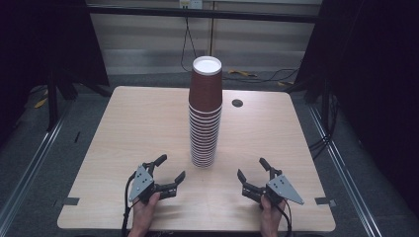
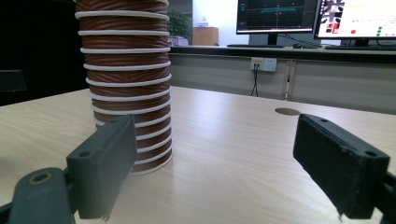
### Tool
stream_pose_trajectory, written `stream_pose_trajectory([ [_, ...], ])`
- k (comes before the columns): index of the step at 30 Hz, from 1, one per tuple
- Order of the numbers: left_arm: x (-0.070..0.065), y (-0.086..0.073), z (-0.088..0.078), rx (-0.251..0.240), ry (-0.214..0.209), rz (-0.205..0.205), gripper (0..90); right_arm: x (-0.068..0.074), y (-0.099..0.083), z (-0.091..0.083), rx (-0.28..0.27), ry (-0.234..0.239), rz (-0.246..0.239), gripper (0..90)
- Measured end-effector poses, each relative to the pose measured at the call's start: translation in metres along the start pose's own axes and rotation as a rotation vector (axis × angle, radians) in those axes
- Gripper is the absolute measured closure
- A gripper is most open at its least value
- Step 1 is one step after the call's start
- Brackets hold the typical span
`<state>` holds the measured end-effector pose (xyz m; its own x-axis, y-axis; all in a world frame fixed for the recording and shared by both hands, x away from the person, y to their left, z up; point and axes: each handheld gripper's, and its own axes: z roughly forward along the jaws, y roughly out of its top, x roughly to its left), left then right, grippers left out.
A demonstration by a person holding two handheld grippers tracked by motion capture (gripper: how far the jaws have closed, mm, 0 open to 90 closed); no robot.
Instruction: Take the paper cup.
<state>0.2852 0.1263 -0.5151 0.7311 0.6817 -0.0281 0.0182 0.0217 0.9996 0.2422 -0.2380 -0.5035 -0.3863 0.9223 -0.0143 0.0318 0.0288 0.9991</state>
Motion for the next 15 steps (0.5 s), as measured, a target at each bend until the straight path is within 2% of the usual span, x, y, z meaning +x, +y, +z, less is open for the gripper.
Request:
stream_pose_trajectory([
  [10,0.0002,0.0001,-0.0002,0.002,-0.001,0.001,15.5,0.0009,0.0010,0.0027,0.029,-0.019,-0.003,13.2],
  [15,-0.0002,0.0000,-0.0003,0.002,0.001,-0.005,15.5,0.0024,0.0013,0.0034,0.035,-0.045,-0.010,13.2],
])
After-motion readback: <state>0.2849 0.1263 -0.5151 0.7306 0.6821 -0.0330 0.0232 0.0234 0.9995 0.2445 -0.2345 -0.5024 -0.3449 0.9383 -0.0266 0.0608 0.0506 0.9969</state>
